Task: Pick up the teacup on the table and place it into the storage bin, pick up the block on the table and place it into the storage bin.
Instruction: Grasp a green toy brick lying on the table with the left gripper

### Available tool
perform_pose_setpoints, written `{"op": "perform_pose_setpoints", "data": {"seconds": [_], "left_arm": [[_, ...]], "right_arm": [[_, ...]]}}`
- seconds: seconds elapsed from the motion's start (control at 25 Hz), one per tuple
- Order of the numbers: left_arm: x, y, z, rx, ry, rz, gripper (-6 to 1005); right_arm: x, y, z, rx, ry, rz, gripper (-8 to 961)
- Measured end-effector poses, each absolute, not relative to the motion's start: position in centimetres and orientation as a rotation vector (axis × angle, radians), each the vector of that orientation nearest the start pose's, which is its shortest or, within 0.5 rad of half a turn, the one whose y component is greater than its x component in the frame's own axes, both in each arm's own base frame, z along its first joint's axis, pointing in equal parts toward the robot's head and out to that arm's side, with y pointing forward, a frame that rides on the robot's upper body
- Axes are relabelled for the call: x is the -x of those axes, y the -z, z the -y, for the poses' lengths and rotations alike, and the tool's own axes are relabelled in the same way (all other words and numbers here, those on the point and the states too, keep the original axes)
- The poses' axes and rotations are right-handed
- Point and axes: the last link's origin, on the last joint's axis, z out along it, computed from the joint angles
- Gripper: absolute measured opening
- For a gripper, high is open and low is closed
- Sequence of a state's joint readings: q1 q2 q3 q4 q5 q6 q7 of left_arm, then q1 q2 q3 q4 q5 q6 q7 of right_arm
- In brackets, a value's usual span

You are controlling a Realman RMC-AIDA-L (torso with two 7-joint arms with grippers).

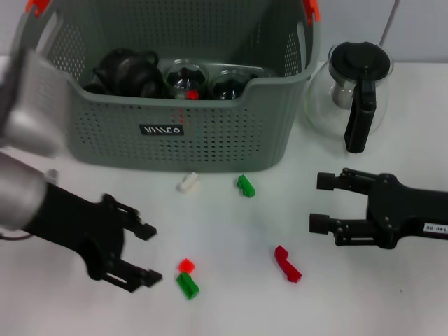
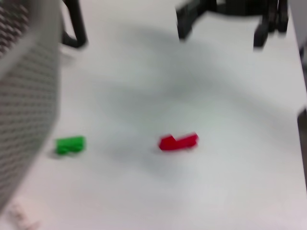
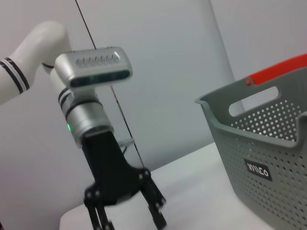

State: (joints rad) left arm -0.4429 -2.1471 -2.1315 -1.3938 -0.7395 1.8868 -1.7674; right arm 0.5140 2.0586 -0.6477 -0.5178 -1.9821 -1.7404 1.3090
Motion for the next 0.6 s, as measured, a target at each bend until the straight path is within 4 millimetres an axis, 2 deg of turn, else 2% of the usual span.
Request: {"op": "perform_pose_setpoints", "data": {"seconds": [0.24, 0.6], "left_arm": [[21.2, 1.2, -29.8, 3.071, -0.347, 0.259, 732], [20.9, 3.4, -29.7, 3.064, -0.385, 0.181, 730]], "right_arm": [[-26.2, 0.7, -29.6, 2.816, -0.943, -0.66, 940], [-26.1, 0.6, -29.7, 2.813, -0.945, -0.652, 941]]}}
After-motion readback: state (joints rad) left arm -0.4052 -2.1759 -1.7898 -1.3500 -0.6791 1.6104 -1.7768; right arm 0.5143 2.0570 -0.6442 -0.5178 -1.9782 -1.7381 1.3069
